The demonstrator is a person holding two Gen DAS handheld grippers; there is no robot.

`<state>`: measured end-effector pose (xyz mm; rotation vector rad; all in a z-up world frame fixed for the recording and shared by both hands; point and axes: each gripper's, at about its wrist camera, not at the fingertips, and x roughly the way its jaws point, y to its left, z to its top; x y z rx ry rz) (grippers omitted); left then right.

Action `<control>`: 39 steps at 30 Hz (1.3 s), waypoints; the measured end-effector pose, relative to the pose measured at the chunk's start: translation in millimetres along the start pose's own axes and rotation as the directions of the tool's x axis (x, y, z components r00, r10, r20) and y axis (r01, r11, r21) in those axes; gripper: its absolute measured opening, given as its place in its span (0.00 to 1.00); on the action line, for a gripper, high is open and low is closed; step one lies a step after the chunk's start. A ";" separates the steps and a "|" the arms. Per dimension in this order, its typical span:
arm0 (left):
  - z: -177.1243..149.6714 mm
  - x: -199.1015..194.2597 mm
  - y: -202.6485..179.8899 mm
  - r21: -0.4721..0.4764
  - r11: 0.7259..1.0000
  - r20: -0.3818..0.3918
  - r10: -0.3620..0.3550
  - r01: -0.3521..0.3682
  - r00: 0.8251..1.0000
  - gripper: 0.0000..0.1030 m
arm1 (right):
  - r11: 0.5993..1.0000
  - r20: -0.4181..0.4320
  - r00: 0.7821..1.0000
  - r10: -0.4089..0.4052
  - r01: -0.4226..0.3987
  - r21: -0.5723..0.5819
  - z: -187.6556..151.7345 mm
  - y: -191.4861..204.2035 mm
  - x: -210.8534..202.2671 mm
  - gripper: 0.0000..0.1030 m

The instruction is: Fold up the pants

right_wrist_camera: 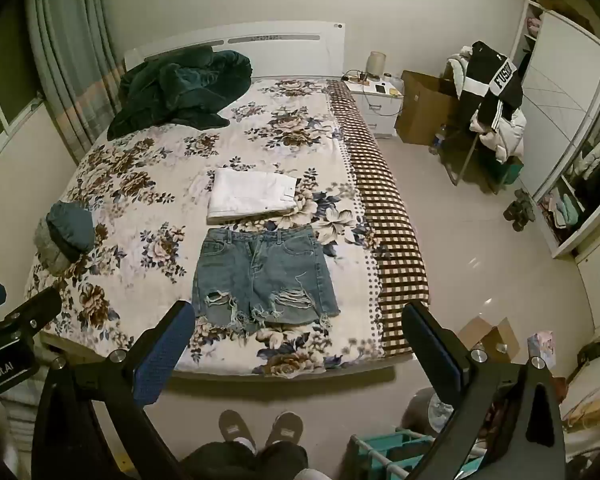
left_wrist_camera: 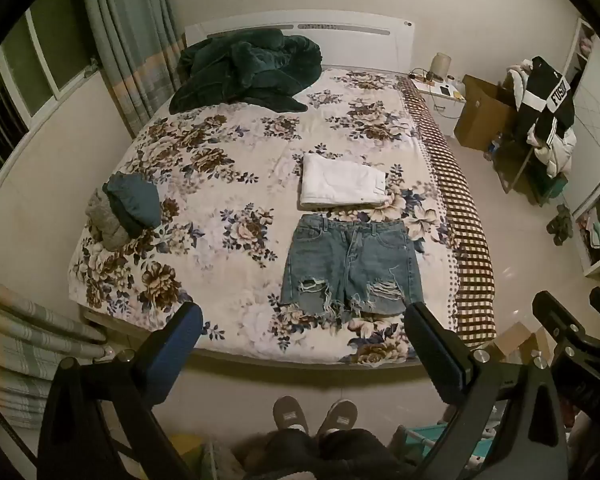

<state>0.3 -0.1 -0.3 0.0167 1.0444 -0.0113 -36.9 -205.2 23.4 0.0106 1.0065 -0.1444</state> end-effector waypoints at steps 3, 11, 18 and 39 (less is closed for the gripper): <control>-0.1 -0.5 0.0 0.000 1.000 0.005 0.003 -0.003 1.000 1.00 | 1.000 -0.003 1.000 0.001 -0.001 0.001 0.2 0.1 -0.4 1.00; -0.3 0.1 0.7 0.002 1.000 0.003 0.004 -0.004 1.000 1.00 | 1.000 -0.002 1.000 0.003 -0.003 0.002 0.2 0.1 -2.0 1.00; -0.1 -0.7 0.7 0.003 1.000 0.003 0.004 -0.004 1.000 1.00 | 1.000 0.000 1.000 0.003 -0.003 0.002 -0.9 -0.1 -4.0 1.00; -0.6 -1.0 0.4 0.004 1.000 0.012 0.007 -0.007 1.000 1.00 | 1.000 0.007 1.000 0.007 -0.007 0.003 -1.4 1.6 -14.7 1.00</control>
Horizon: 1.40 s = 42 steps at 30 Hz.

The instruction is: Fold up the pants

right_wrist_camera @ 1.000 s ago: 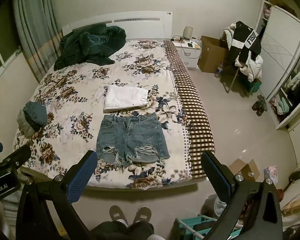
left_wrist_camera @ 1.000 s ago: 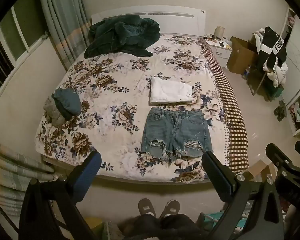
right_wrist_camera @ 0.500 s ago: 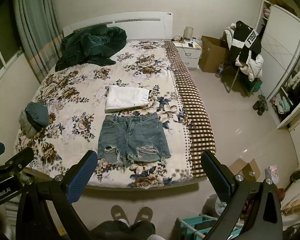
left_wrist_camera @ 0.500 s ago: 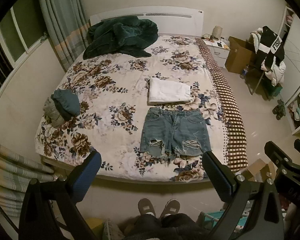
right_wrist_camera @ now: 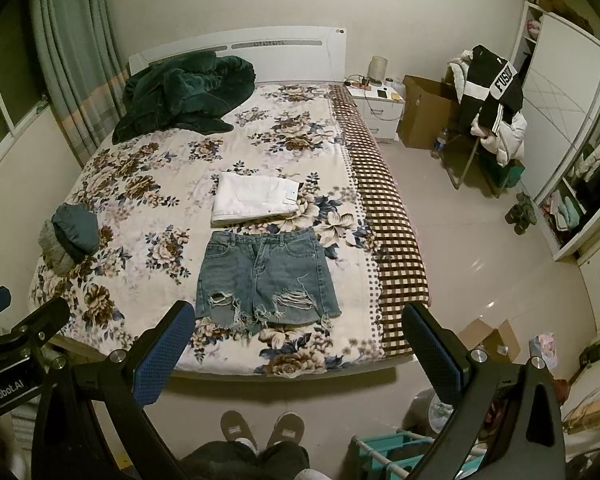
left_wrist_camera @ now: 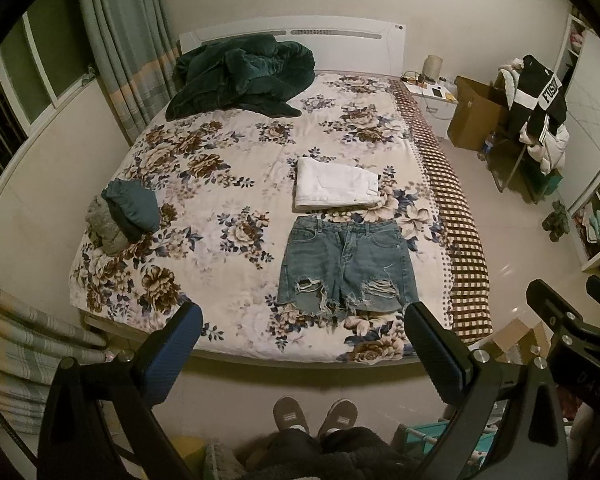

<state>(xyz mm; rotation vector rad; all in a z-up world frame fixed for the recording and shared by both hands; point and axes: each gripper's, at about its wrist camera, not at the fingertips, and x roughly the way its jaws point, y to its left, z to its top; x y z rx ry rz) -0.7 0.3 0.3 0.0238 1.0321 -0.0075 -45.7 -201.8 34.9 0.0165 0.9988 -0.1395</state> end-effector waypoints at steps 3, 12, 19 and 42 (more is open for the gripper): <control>0.0 -0.1 0.2 -0.001 1.000 0.000 -0.002 0.002 1.000 1.00 | 1.000 0.000 1.000 0.000 0.000 0.001 0.1 0.3 -0.8 1.00; -0.4 -0.3 0.1 0.000 1.000 0.003 -0.003 0.003 1.000 1.00 | 1.000 0.001 1.000 -0.001 0.001 0.001 -0.3 0.4 -2.2 1.00; -0.6 -0.7 0.4 -0.001 1.000 0.006 0.000 0.000 1.000 1.00 | 1.000 -0.003 1.000 0.001 -0.001 0.003 0.0 1.2 -2.3 1.00; -0.9 -0.8 0.3 -0.001 1.000 0.010 -0.004 0.004 1.000 1.00 | 1.000 -0.009 1.000 0.001 -0.001 0.008 -2.7 0.1 2.3 1.00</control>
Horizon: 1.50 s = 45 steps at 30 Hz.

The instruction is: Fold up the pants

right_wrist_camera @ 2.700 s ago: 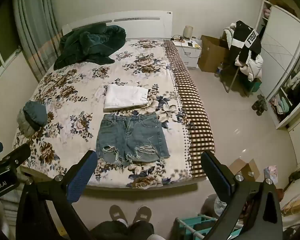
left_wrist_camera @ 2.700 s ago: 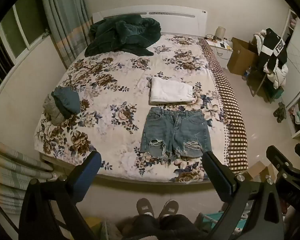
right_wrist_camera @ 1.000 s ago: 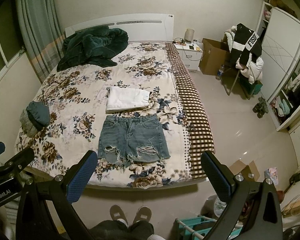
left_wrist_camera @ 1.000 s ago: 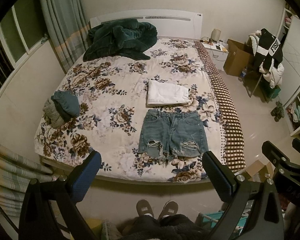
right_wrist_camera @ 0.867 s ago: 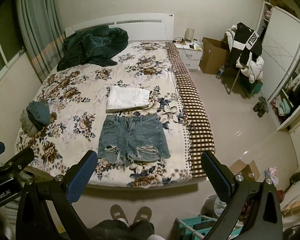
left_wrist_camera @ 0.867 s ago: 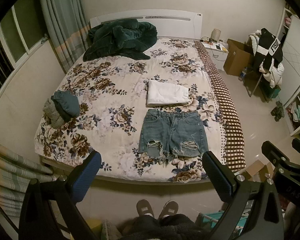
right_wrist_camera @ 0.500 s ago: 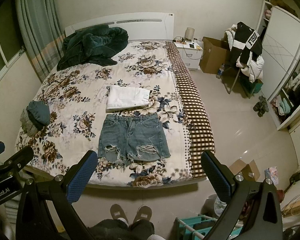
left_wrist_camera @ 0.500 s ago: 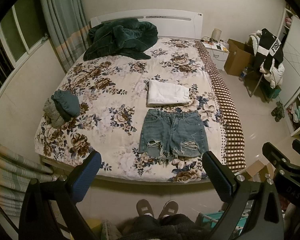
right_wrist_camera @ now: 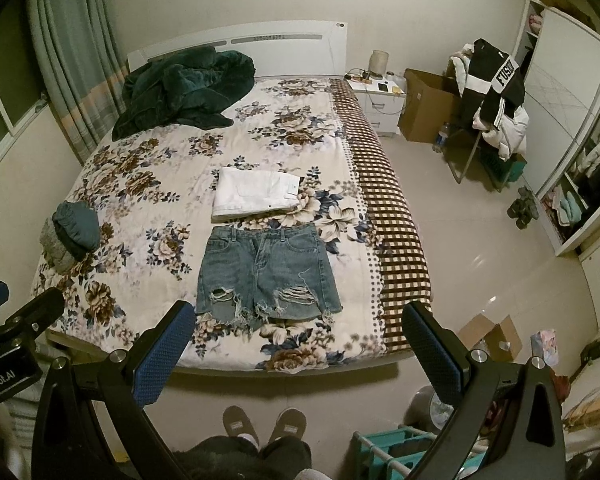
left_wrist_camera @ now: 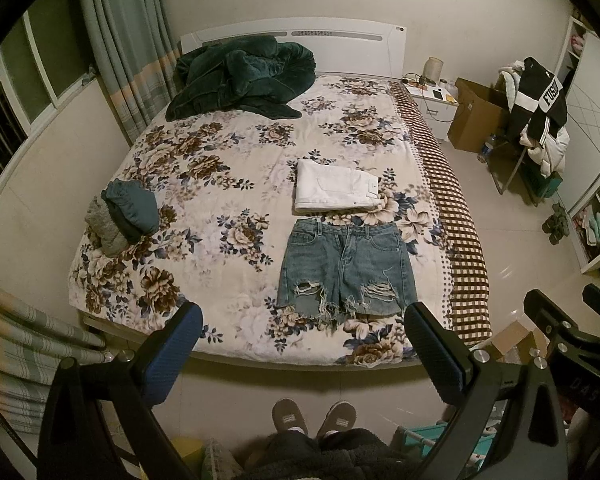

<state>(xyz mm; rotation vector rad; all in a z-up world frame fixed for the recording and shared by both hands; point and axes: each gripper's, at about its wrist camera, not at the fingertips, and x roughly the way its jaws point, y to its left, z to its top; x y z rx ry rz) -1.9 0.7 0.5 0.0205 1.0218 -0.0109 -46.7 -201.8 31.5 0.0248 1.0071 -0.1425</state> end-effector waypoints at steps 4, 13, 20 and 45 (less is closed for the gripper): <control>-0.7 -0.2 0.4 0.000 1.000 -0.004 -0.003 0.003 1.000 1.00 | 1.000 -0.002 1.000 0.004 -0.004 -0.001 0.0 -1.2 0.7 1.00; 9.6 10.1 -19.6 0.005 1.000 -0.010 0.008 -0.008 1.000 1.00 | 1.000 -0.043 0.999 -0.004 0.005 0.028 -13.0 5.9 34.5 1.00; 27.9 90.6 3.4 0.045 0.999 -0.040 0.026 -0.024 0.999 1.00 | 0.995 -0.075 0.997 0.013 -0.006 0.098 1.9 13.9 85.4 1.00; 11.3 448.3 -184.3 0.009 0.995 -0.361 0.092 -0.095 0.928 1.00 | 0.990 -0.399 0.912 0.099 -0.049 0.135 67.2 -160.7 549.4 0.99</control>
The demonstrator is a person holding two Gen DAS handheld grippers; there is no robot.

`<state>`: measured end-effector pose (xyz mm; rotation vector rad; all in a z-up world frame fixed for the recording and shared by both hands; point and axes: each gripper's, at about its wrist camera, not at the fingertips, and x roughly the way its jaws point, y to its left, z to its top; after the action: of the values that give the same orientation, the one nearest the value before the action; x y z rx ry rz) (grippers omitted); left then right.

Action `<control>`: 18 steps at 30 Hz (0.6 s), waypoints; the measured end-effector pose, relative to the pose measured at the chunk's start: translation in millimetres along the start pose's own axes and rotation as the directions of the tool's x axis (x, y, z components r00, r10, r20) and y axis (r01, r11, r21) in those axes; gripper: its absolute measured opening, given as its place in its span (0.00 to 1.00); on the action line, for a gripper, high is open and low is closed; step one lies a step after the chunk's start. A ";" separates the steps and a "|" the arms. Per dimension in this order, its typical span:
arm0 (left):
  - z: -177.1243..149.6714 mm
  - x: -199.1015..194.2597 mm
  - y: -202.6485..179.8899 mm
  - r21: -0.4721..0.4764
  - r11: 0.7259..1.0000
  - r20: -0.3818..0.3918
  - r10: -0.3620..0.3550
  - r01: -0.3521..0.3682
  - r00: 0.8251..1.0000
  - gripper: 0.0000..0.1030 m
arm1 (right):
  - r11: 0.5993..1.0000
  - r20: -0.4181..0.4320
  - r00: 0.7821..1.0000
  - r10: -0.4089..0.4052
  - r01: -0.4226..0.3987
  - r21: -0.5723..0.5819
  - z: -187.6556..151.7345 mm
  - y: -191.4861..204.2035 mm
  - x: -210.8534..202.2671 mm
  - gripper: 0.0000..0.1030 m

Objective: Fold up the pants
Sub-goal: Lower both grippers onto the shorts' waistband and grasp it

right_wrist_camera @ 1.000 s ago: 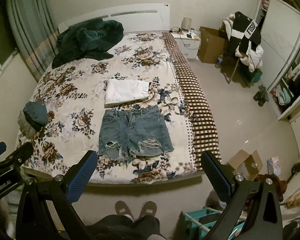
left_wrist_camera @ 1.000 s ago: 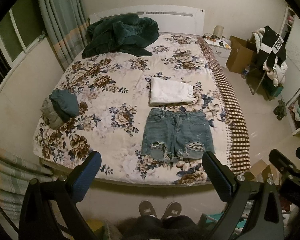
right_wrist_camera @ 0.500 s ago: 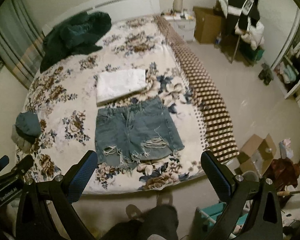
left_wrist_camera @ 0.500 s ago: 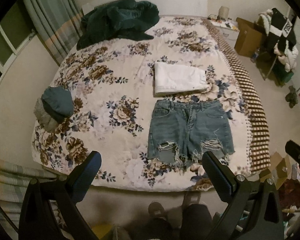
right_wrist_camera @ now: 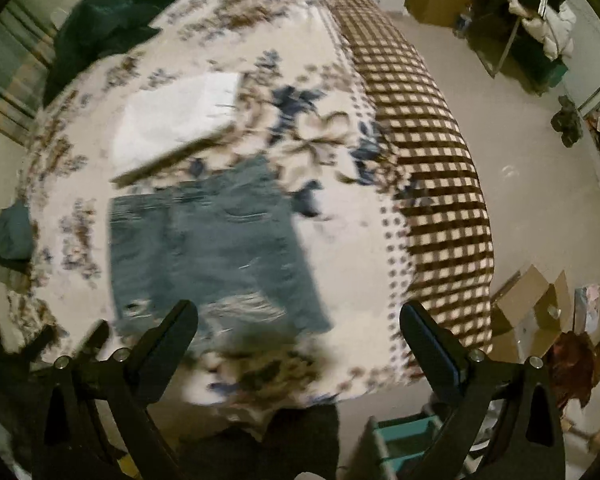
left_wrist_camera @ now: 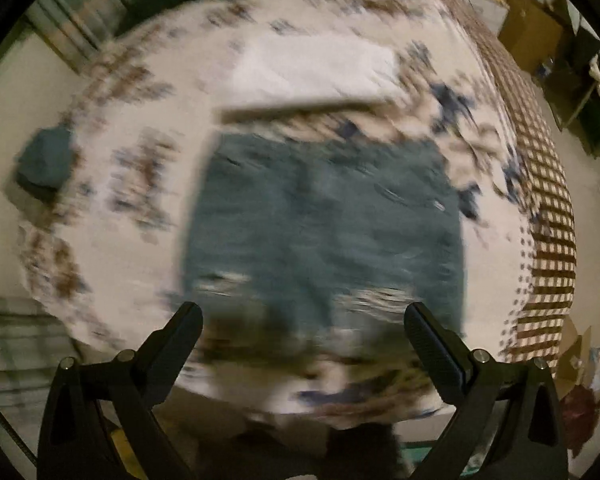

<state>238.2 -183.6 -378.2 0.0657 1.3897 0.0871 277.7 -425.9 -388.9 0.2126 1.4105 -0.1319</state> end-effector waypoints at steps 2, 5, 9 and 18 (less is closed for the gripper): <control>-10.2 42.5 -51.0 0.026 1.000 -0.054 -0.008 0.010 0.999 1.00 | 1.000 -0.024 1.000 -0.018 0.019 0.002 15.9 -30.5 28.4 0.99; -24.7 91.5 -110.2 0.080 0.997 -0.121 0.009 0.001 0.993 1.00 | 1.000 -0.061 0.998 -0.027 0.027 0.003 33.7 -69.9 66.3 0.99; -34.5 135.2 -149.8 0.093 0.995 -0.166 0.037 -0.021 0.985 1.00 | 1.000 -0.110 0.994 -0.006 0.003 -0.024 52.3 -96.5 108.5 0.99; -32.0 172.4 -141.5 0.042 0.999 -0.170 -0.011 0.018 0.985 0.74 | 0.980 -0.202 0.976 0.078 -0.111 -0.162 73.7 -53.9 177.7 0.99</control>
<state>240.6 -307.3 -566.5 0.0860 1.5620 0.0514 364.8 -488.9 -557.3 0.1516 1.5948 0.0929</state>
